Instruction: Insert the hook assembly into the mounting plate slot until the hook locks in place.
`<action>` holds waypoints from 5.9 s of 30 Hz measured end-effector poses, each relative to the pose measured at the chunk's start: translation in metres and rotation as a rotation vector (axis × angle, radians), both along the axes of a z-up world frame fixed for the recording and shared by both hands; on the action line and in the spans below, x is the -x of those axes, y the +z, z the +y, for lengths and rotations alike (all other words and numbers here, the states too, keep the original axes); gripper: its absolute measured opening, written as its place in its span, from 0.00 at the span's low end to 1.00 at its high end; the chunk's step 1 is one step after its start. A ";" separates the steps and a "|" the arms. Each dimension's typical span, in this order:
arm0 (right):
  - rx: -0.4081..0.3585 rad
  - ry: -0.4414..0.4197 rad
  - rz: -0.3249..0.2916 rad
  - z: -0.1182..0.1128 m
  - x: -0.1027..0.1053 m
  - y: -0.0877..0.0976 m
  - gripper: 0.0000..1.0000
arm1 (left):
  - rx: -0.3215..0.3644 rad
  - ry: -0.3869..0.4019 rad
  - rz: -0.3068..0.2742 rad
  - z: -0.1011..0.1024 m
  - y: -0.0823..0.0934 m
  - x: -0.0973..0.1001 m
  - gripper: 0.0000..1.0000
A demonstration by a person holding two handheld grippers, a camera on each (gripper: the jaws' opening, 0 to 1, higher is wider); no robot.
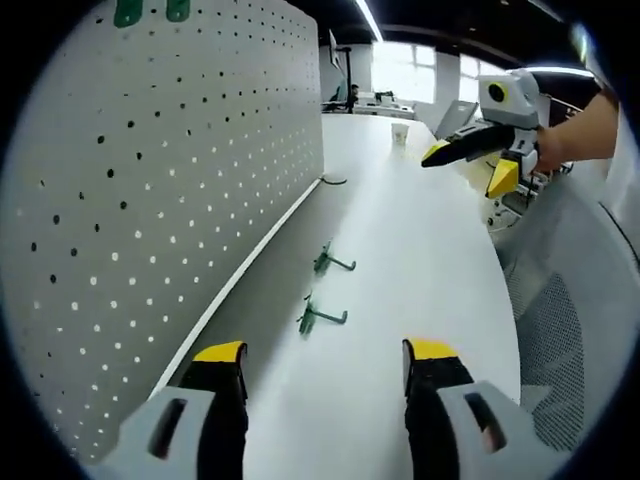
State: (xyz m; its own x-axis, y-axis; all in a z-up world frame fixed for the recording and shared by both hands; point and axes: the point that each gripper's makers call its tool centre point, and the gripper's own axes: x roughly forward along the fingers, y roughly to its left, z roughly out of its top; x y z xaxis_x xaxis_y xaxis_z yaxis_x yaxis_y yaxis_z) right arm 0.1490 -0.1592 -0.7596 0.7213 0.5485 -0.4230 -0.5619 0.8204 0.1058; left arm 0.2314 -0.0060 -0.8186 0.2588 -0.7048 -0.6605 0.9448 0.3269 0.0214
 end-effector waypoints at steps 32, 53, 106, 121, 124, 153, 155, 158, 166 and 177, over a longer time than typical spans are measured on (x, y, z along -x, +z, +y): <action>0.015 -0.016 0.027 -0.014 0.013 -0.001 0.58 | -0.251 -0.279 0.037 -0.035 -0.041 -0.016 0.62; -0.009 -0.043 0.022 -0.023 0.019 0.003 0.55 | -0.303 -0.308 0.075 -0.043 -0.061 -0.019 0.50; -0.050 -0.085 0.014 -0.031 0.020 0.004 0.53 | -0.094 -0.132 -0.016 -0.047 -0.035 -0.042 0.03; -0.063 -0.080 0.007 -0.027 0.018 0.005 0.53 | 0.012 -0.065 -0.086 -0.046 -0.004 -0.044 0.03; -0.070 -0.076 0.004 -0.025 0.017 0.006 0.53 | 0.059 -0.038 -0.087 -0.045 0.005 -0.045 0.03; -0.096 -0.055 -0.033 -0.014 0.017 0.019 0.53 | 0.262 0.132 -0.204 -0.026 0.066 -0.033 0.03; -0.097 -0.054 -0.033 -0.014 0.017 0.019 0.53 | 0.280 0.152 -0.210 -0.024 0.070 -0.032 0.03; -0.100 -0.051 -0.036 -0.013 0.017 0.021 0.53 | 0.308 0.175 -0.213 -0.021 0.075 -0.029 0.03; -0.117 -0.048 -0.050 -0.011 0.016 0.028 0.53 | 0.408 0.235 -0.227 -0.017 0.097 -0.019 0.03; -0.138 -0.039 -0.074 -0.007 0.017 0.036 0.53 | 0.477 0.239 -0.260 -0.013 0.126 -0.004 0.03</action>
State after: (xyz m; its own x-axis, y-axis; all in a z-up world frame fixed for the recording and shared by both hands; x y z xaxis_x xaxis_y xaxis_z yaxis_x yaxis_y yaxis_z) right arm 0.1316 -0.1661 -0.7231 0.7696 0.5688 -0.2903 -0.5404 0.8223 0.1783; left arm 0.2359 -0.0191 -0.6925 0.5579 -0.8106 -0.1782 0.8272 0.5604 0.0407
